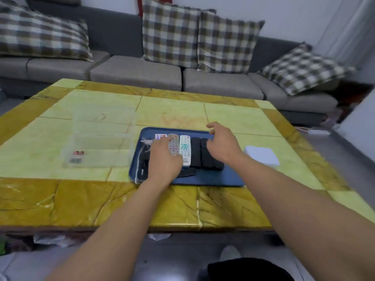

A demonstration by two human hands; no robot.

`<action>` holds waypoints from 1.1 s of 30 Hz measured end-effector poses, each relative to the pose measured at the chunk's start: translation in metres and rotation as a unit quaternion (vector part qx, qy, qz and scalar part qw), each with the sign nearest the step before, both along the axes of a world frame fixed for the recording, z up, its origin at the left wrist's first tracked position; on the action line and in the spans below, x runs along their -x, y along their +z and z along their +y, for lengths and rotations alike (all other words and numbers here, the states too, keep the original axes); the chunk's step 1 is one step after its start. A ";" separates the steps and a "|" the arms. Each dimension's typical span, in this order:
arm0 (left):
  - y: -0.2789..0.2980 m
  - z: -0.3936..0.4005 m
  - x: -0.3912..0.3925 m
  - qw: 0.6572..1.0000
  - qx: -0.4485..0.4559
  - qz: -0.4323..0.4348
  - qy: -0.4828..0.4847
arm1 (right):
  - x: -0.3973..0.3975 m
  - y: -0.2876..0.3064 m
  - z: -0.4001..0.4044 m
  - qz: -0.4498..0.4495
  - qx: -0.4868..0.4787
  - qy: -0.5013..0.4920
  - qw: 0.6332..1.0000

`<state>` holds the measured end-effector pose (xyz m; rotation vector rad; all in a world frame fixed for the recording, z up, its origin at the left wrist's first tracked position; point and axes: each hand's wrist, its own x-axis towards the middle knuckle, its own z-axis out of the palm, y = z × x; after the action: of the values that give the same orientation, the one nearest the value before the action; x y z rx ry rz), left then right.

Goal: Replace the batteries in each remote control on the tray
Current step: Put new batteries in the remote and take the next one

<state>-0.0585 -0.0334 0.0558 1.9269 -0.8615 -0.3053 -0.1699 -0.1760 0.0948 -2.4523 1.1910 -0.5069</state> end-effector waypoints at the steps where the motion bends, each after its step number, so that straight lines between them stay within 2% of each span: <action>1: 0.001 -0.009 0.014 1.000 -0.013 0.003 -0.028 | 0.024 -0.003 -0.015 0.043 0.019 -0.033 0.998; 4: 0.000 -0.038 0.051 0.992 -0.054 -0.015 -0.112 | 0.086 -0.012 -0.050 0.187 0.035 -0.120 0.974; 6: -0.002 -0.050 0.066 0.985 -0.069 -0.018 -0.155 | 0.114 -0.023 -0.063 0.265 -0.011 -0.127 0.956; 8: -0.009 -0.059 0.078 0.981 -0.070 -0.026 -0.179 | 0.133 -0.042 -0.073 0.296 -0.036 -0.112 0.948; 12: -0.023 -0.077 0.094 0.973 -0.084 -0.041 -0.211 | 0.141 -0.051 -0.074 0.261 0.059 -0.073 0.961; 17: -0.027 -0.113 0.106 0.961 -0.091 -0.081 -0.246 | 0.135 -0.042 -0.063 0.318 0.165 -0.046 0.932; 23: -0.035 -0.151 0.122 0.947 -0.112 -0.074 -0.291 | 0.138 -0.047 -0.067 0.313 0.211 -0.034 0.925; 27: -0.031 -0.163 0.129 0.951 -0.122 -0.064 -0.277 | 0.142 -0.046 -0.070 0.323 0.229 -0.011 0.918; 30: -0.031 -0.167 0.128 0.953 -0.127 -0.079 -0.263 | 0.139 -0.029 -0.070 0.340 0.225 0.006 0.913; 33: -0.032 -0.169 0.127 0.952 -0.138 -0.072 -0.265 | 0.139 -0.004 -0.082 0.321 0.187 0.009 0.928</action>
<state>-0.1856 -0.2022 0.0237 1.9580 -1.5020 -0.6364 -0.3084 -0.2580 0.0907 -3.0891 1.4024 0.1212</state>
